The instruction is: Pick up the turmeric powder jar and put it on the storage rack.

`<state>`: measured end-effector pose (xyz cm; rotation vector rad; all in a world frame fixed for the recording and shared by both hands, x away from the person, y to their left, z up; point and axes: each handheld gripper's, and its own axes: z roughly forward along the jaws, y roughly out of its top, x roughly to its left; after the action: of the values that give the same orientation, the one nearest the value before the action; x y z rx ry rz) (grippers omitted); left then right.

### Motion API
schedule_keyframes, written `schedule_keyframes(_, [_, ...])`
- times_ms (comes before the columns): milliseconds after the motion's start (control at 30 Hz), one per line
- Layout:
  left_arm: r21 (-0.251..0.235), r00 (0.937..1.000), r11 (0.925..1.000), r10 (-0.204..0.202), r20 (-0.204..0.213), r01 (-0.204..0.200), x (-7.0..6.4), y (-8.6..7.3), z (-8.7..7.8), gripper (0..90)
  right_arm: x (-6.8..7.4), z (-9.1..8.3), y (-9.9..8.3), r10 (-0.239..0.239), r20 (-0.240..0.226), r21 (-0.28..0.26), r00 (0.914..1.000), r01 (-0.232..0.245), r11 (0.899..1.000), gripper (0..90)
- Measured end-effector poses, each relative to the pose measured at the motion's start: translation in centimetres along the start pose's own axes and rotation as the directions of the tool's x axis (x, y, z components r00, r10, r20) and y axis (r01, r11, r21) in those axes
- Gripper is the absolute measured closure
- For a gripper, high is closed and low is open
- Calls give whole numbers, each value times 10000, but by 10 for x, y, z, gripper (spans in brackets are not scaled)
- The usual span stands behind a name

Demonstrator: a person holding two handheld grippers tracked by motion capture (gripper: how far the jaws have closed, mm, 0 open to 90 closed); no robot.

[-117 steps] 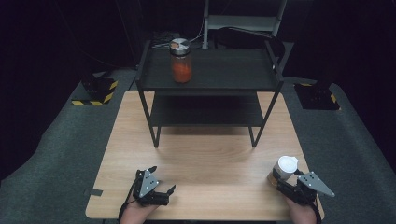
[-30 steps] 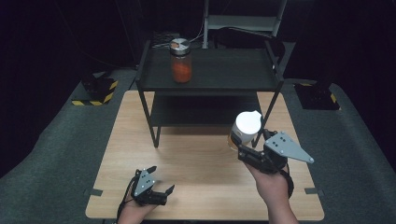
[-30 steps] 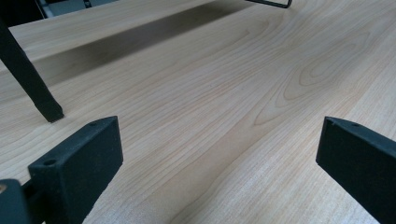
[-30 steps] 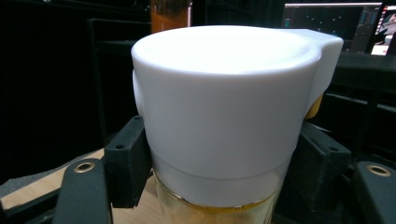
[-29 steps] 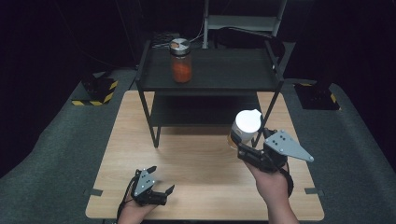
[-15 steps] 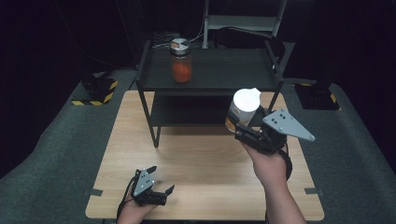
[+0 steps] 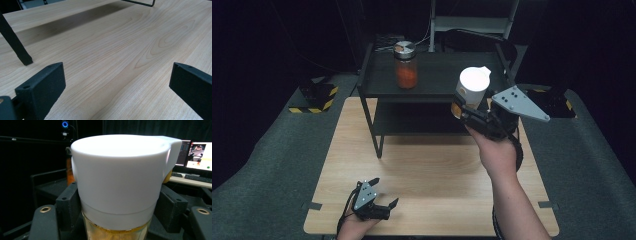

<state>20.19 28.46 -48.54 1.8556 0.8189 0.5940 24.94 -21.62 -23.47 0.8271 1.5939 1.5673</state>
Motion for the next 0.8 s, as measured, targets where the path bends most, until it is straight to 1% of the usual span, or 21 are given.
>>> schedule_keyframes(67, [-39,10000,10000,-52,12,52,0,-1,0,7,0,5,5,-28,101,25,9999,28,10000,302])
schedule_keyframes(133, [-54,10000,10000,-60,24,60,1,-1,0,7,-2,12,11,116,174,65,9998,-117,9999,301])
schedule_keyframes(300, [-81,9999,9999,-129,55,129,2,-1,-1,7,-3,26,19,57,342,14,9994,-58,10000,301])
schedule_keyframes(367, [-91,9999,9998,-157,72,158,2,-2,-1,7,-5,34,22,65,411,78,9991,-68,9999,301])
schedule_keyframes(500, [-155,9996,9996,-247,112,249,3,-3,-1,7,-9,46,24,260,572,177,9980,-271,9995,301])
schedule_keyframes(667, [-189,9995,9994,-290,134,292,4,-4,-1,7,-15,59,24,370,735,239,9966,-388,9990,301])
schedule_keyframes(733, [-195,9993,9992,-336,147,339,5,-4,-2,7,-18,65,26,489,762,367,9959,-518,9980,301])
schedule_keyframes(800, [-195,9991,9990,-391,162,394,5,-4,-2,7,-19,70,27,448,802,528,9958,-492,9974,301])
